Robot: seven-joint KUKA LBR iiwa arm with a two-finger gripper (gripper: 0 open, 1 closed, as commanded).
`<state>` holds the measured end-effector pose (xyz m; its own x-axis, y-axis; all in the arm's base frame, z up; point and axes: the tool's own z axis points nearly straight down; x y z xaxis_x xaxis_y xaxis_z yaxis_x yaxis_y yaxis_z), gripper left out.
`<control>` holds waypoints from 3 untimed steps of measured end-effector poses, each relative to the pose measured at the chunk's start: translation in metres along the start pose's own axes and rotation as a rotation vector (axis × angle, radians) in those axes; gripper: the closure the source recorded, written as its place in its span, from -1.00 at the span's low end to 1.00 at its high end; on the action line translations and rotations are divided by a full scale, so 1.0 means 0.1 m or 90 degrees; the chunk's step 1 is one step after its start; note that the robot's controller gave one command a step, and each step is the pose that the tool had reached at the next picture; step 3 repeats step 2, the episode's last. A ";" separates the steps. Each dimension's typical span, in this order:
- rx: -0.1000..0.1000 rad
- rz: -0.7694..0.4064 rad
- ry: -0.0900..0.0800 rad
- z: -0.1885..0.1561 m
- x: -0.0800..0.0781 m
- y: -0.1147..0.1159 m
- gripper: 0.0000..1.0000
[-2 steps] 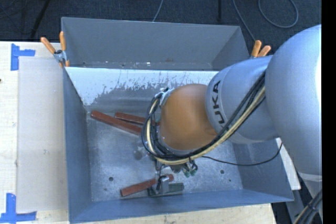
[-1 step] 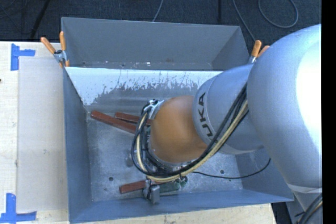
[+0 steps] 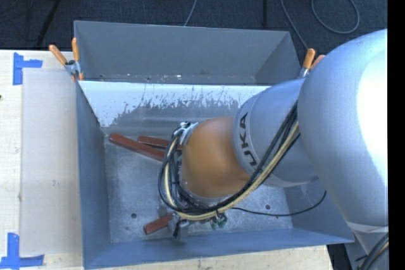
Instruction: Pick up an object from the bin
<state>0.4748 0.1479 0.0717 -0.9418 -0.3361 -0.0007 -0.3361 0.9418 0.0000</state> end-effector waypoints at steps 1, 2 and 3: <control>-0.002 0.145 -0.001 -0.02 0.15 -1.20 1.00; 0.001 0.129 -0.005 -1.49 0.10 -1.32 1.00; 0.001 0.129 -0.005 -1.49 0.10 -1.32 1.00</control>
Offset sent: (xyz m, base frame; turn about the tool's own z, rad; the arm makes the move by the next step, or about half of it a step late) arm 0.0248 -0.1192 -0.0005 0.2231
